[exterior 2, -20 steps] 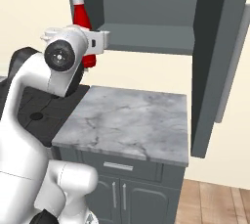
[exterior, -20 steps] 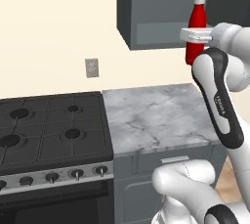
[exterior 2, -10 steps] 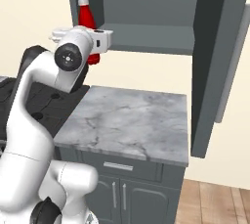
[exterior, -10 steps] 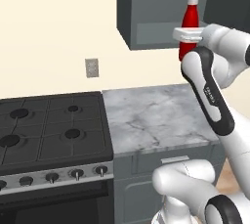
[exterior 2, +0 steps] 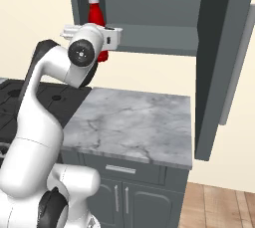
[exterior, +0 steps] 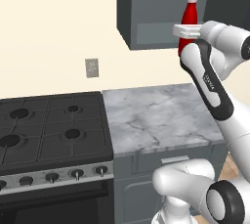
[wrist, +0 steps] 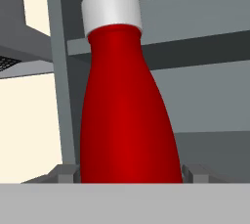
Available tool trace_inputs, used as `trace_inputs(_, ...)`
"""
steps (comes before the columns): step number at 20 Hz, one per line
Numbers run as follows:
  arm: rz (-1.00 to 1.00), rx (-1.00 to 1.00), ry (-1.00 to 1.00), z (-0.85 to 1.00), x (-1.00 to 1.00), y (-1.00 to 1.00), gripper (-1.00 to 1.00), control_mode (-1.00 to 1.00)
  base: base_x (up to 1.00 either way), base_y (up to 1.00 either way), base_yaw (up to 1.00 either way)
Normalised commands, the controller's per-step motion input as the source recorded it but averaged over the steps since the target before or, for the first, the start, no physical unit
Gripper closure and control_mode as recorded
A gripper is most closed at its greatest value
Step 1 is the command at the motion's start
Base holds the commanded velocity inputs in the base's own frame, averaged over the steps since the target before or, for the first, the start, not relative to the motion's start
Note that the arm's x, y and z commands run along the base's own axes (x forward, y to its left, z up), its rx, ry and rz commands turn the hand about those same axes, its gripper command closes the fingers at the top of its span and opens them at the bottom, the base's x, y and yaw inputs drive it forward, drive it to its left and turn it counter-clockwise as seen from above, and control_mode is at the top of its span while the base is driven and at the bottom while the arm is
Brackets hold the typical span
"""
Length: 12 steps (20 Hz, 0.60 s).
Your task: Pick the water bottle from the counter and place it in the open cabinet.
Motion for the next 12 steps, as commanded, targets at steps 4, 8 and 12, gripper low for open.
trace_inputs(4, 0.02, 0.05, 0.00, 0.00, 0.34, -0.09, 1.00, -1.00, 0.00, 0.00, 0.00)
trace_inputs(8, 0.03, 0.08, -0.02, 0.01, 0.36, 0.00, 1.00, -1.00, 0.00, 0.00, 0.00)
trace_inputs(12, 0.00, 0.06, -0.01, 0.00, 0.33, -0.01, 1.00, -1.00, 0.00, 0.00, 0.00)
